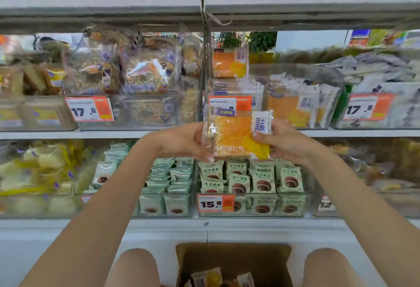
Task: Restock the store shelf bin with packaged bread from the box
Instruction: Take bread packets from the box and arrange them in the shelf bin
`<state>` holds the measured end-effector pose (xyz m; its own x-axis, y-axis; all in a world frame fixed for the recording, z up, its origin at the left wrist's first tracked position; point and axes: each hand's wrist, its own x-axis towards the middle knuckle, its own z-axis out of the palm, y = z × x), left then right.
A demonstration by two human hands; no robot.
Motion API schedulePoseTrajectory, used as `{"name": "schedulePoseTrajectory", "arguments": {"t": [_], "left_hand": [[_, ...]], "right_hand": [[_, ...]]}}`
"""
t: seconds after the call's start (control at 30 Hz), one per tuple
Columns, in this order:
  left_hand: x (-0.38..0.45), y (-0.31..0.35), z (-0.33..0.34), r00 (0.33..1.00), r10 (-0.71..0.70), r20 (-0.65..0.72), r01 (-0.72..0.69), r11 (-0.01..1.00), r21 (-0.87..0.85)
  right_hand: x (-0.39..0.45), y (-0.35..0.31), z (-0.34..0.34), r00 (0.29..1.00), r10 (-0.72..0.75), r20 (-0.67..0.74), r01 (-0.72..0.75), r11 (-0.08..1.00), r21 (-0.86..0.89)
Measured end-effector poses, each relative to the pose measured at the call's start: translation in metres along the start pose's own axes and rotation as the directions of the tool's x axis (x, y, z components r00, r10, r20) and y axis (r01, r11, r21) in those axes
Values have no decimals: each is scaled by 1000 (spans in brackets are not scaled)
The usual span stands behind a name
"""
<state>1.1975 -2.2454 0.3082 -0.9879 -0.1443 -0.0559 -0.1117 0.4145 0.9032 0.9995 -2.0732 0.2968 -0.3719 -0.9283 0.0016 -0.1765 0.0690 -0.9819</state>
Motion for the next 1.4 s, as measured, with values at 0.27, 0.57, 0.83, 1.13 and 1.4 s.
{"name": "schedulePoseTrajectory", "arguments": {"t": [0.27,0.57,0.83,1.13,1.4], "left_hand": [[31,19,-27,996,-82,24,76,979,192],[45,52,-56,928,90,-361,-32,986,164],[130,26,-19,285,897,-338,281,259,924],[162,11,-9,333,823,-460,370,335,867],[164,10,-8,290,836,-466,382,345,857]], "right_hand": [[28,-26,-24,999,-38,8,38,999,9],[62,-77,-60,962,-183,-203,183,983,-21],[138,-124,-97,857,-265,-443,263,963,-68],[249,-113,-84,932,-152,-328,124,987,-106],[264,-95,-68,780,-426,-459,104,810,-577]]}}
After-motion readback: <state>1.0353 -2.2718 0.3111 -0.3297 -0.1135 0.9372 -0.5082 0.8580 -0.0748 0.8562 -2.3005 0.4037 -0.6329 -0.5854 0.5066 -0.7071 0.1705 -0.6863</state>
